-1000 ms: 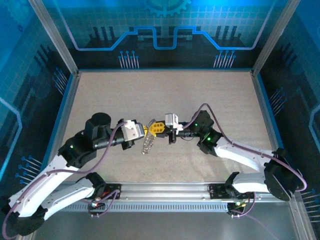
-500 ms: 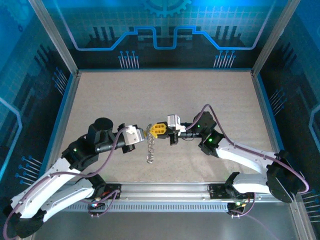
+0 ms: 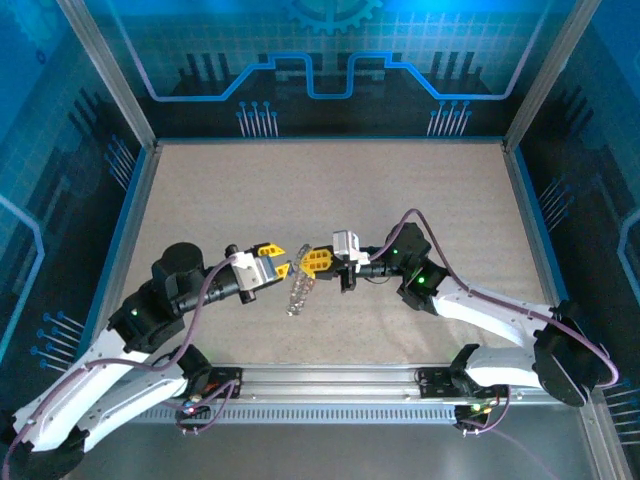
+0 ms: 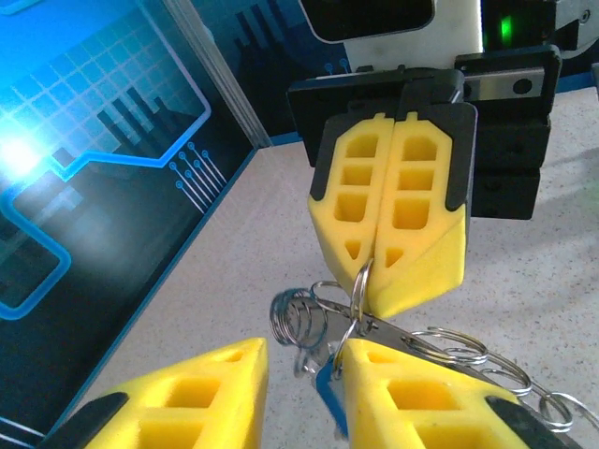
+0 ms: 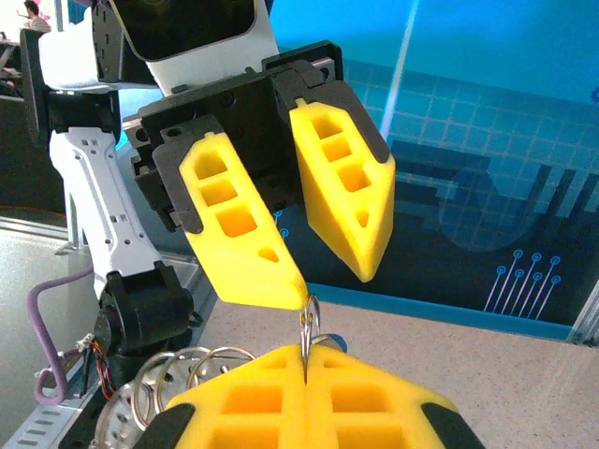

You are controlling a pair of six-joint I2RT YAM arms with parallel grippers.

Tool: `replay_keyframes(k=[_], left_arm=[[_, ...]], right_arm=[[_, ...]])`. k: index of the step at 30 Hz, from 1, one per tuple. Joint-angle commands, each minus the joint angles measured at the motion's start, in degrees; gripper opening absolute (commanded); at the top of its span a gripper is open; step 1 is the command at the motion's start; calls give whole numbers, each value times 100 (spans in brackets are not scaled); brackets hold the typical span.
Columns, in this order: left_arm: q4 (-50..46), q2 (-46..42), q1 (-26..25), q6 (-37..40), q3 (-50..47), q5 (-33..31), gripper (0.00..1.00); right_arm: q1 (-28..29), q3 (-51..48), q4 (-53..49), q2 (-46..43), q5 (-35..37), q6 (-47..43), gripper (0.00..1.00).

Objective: Put the keys on the keyring

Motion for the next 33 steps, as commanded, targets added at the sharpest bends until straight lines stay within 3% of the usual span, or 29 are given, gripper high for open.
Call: replay_keyframes(k=[1,7,13,17,24,33], left_arm=[[33,213,9,25,142,241,25],[35,359,11,126,143,346,9],[20,262,12,229,68,404,14],[-12,259,12,283,64,453,0],[-269,222,13,613,-42,223,0],[-284,380,7,638,-115,527,0]], right_arm=[[-45,198,41,-167,-137,-76,0],[-39,293,-109,-167,-150,-128,0],[-53,321,-136,-166,-141,-128,0],[-46,305,-37,-164,-83,-48,0],[-77,301,245,-245,345,417,0],[-42,339,381,-169,629,661,0]])
